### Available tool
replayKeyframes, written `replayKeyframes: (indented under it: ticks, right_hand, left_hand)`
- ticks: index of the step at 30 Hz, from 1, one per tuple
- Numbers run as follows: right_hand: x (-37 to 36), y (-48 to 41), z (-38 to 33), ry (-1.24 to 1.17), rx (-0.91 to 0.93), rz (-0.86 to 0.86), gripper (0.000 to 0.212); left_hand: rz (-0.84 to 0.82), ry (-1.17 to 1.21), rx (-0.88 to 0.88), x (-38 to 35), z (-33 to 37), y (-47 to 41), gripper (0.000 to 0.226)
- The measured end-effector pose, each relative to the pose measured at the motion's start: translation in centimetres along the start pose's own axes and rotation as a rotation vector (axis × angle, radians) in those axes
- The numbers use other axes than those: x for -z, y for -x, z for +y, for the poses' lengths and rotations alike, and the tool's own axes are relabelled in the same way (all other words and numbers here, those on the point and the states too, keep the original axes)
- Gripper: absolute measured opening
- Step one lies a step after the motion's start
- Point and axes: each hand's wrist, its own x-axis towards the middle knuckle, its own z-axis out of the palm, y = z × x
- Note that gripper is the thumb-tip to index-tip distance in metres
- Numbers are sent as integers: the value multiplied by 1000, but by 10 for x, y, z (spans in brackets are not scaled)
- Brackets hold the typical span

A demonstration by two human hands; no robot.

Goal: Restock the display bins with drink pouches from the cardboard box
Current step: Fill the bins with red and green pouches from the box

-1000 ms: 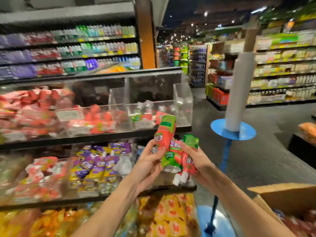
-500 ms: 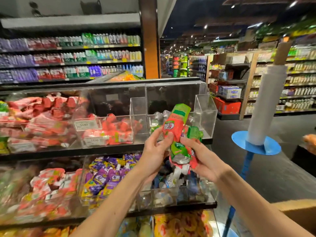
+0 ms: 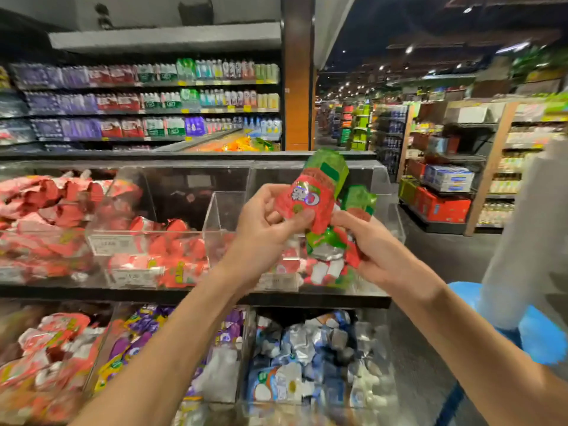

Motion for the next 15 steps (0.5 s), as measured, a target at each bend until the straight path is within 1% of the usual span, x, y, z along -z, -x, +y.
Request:
replayKeyframes:
  ticks: [2,3,4,5,6,7,9,10,11,13,15]
  right_hand:
    - [12,-15,-20,95,12,12,86]
    - [17,-21,-27,122,6,11,95]
    - [22,-27,-34,141,6,8,92]
    - [25,-31,-41,158,25,8,77]
    - [27,-36,-46,181,49,11,57]
    - [29,-41,-51,205,77,17,43]
    - [29,-46,-57,263,116,66,28]
    - [27,-48,-60,294,123,107,26]
    - [28,-52,-62,318,131,133,29]
    - [23,-57,-63,344,140,149,27]
    - [17,-60,-63,360,156,165,23]
  left_hand:
    - [62,-140,-30,-6,5,-23,32]
    - [89,-201,-22,-9,7,-32,34]
    - [118,-247,-10,-12,8,-41,37]
    - [138,-288,0,-15,9,-49,40]
    - [147,-335,10,-17,10,-58,45]
    - [135,-382,20,-18,12,-66,50]
    - [51,-482,32,-16,17,-81,63]
    - [3,-558,34,-16,20,-87,67]
    - [-46,-656,38,-17,21,-93,66]
    - [-156,-845,34,-22,21,-102,57]
    - [-223,-898,12,-27,17,-109,52]
